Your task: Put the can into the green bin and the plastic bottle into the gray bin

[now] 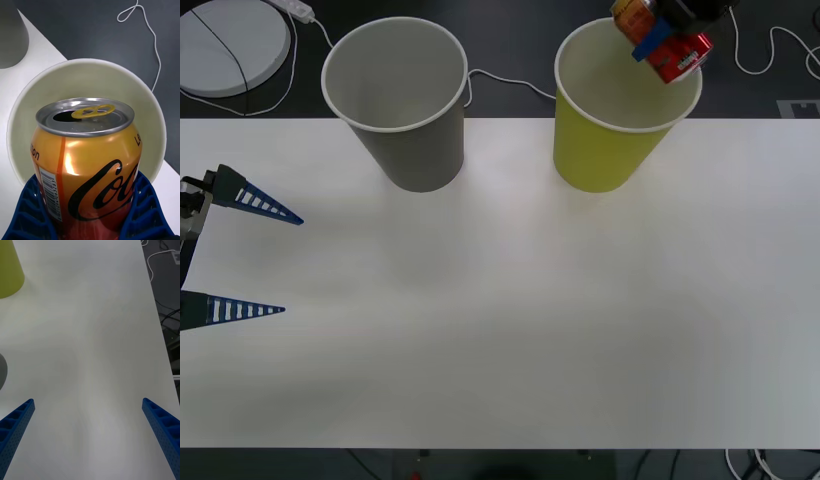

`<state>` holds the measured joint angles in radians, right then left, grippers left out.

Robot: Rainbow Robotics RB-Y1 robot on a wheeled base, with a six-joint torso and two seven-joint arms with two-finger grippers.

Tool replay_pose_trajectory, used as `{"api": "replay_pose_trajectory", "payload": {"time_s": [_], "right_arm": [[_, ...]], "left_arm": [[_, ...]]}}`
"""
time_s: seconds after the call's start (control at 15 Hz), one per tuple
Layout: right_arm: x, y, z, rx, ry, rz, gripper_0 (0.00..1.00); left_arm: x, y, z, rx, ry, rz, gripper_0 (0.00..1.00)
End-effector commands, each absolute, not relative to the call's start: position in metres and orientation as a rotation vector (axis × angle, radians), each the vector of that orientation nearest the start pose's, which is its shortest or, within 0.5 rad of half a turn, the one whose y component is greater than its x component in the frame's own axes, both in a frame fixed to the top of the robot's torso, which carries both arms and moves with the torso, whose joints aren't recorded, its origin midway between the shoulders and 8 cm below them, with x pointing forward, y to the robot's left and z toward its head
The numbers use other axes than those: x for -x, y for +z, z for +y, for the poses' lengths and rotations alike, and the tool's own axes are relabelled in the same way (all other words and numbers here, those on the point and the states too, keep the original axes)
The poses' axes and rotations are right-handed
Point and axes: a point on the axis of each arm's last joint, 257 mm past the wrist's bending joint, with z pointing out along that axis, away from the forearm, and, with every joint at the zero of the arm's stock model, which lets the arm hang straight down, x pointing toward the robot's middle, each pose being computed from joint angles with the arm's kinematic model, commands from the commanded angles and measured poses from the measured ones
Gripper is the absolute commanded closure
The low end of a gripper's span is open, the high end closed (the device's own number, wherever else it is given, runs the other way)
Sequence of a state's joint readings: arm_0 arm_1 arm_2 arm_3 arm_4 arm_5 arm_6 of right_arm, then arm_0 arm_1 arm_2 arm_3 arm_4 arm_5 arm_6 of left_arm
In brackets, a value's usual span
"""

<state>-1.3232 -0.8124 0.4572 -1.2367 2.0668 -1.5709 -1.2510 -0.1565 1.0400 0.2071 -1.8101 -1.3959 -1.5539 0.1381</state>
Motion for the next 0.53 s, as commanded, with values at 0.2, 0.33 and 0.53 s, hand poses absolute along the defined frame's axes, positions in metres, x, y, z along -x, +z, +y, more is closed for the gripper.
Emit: {"api": "replay_pose_trajectory", "payload": {"time_s": [0.2, 0.33, 0.53], "right_arm": [[-0.5944, 0.0236, -0.1918, 1.091, -0.131, 2.244, 0.46], [-0.5943, 0.0240, -0.1914, 1.108, -0.135, 2.235, 0.00], [-0.5910, 0.0283, -0.1930, 1.131, -0.119, 2.222, 0.00]], "left_arm": [[-0.3658, -0.1346, 0.2785, -1.833, -0.314, 1.536, 0.00], [-0.3658, -0.1346, 0.2785, -1.833, -0.314, 1.536, 0.00], [-0.3658, -0.1346, 0.2785, -1.833, -0.314, 1.536, 0.00]]}}
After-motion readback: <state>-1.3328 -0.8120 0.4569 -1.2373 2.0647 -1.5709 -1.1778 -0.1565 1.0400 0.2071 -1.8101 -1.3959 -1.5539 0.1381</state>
